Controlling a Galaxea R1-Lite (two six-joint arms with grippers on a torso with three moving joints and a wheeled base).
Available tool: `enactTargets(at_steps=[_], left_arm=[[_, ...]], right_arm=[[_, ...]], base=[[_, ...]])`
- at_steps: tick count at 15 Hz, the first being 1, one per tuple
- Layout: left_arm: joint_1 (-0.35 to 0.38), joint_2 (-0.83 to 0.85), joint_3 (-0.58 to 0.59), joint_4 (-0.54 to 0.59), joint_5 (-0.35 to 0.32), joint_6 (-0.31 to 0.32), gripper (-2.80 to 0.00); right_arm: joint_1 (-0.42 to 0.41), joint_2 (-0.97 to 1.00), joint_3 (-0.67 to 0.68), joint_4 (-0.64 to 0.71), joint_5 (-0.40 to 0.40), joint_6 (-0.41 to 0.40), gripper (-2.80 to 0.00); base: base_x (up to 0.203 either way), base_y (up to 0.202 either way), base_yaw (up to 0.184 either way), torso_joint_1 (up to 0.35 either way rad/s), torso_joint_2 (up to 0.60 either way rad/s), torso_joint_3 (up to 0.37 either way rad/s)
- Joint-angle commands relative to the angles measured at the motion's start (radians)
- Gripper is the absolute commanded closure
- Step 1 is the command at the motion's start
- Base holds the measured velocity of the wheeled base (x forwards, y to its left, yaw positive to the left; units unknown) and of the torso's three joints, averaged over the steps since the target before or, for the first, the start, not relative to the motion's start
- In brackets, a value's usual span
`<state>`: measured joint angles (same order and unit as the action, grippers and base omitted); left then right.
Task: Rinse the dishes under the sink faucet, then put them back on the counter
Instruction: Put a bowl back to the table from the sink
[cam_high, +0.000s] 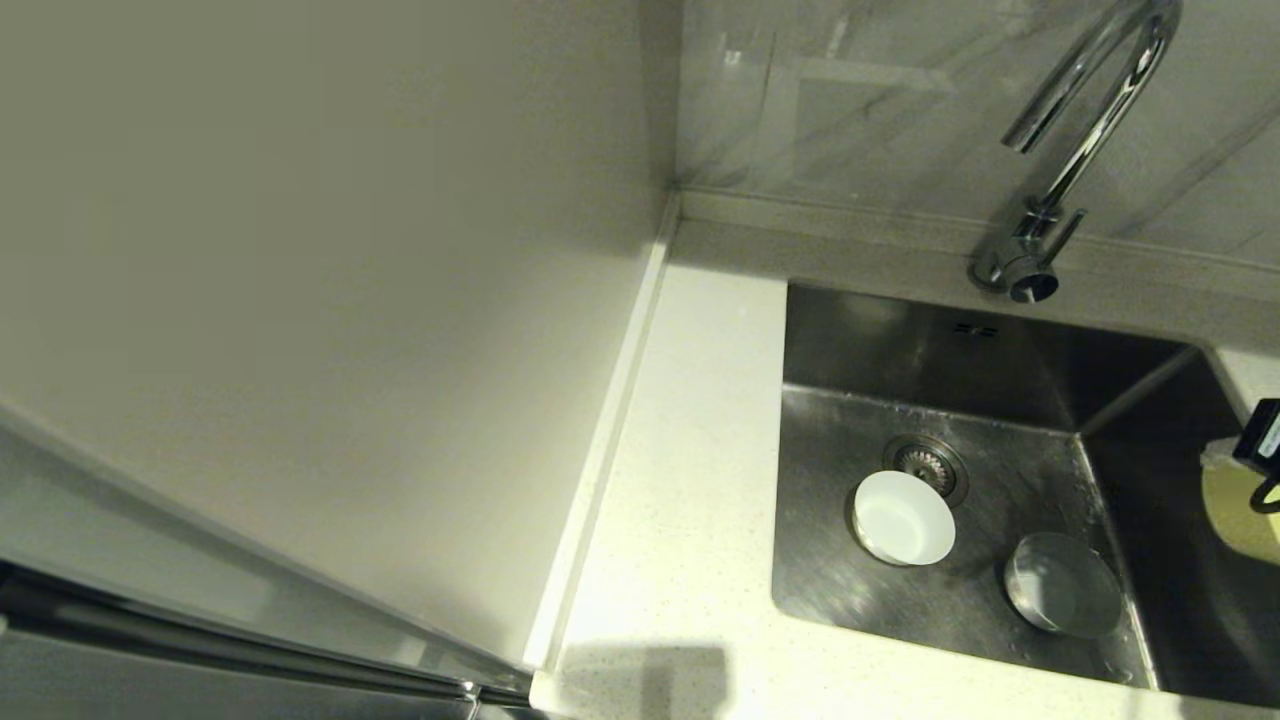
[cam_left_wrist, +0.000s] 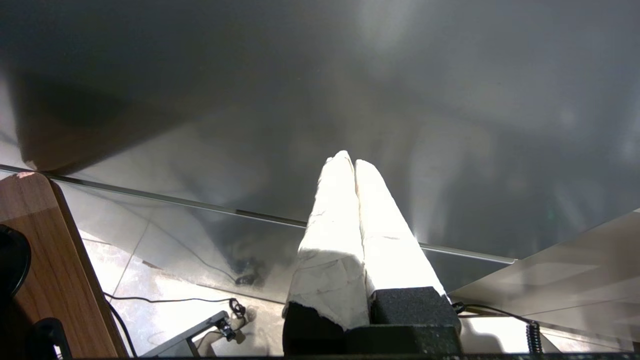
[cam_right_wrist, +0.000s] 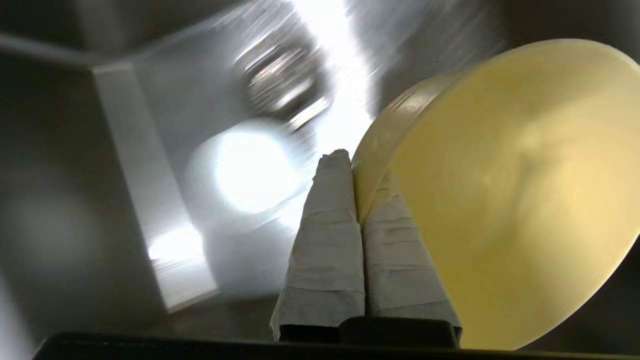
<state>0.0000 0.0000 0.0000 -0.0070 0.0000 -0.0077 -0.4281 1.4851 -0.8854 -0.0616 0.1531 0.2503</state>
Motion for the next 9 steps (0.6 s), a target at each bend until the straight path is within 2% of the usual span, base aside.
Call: enactTargets(at_steps=[1,2,4,5,9], left_arm=[[0.000,0.000,0.003,-0.001,0.000,0.000,0.00],[0.000,0.000,0.003,-0.001,0.000,0.000,0.00],[0.000,0.000,0.003,-0.001,0.000,0.000,0.00],[0.000,0.000,0.003,-0.001,0.000,0.000,0.00],[0.000,0.000,0.003,-0.001,0.000,0.000,0.00]], right_arm=[[0.001,-0.026,-0.068,-0.032,-0.048,-0.147,0.00],[0.003,-0.029,-0.093,-0.030,-0.052,-0.186,0.00],[0.003,0.006,-0.114,-0.049,-0.093,-0.339,0.00],[0.003,0.038,-0.130,-0.069,-0.122,-0.371,0.00],[0.002,0.175,-0.240,-0.086,-0.219,-0.395,0.00]], base=[[0.000,0.000,0.000,0.000,0.00,0.000],[0.000,0.000,0.000,0.000,0.00,0.000],[0.000,0.000,0.000,0.000,0.00,0.000],[0.000,0.000,0.000,0.000,0.00,0.000],[0.000,0.000,0.000,0.000,0.00,0.000]])
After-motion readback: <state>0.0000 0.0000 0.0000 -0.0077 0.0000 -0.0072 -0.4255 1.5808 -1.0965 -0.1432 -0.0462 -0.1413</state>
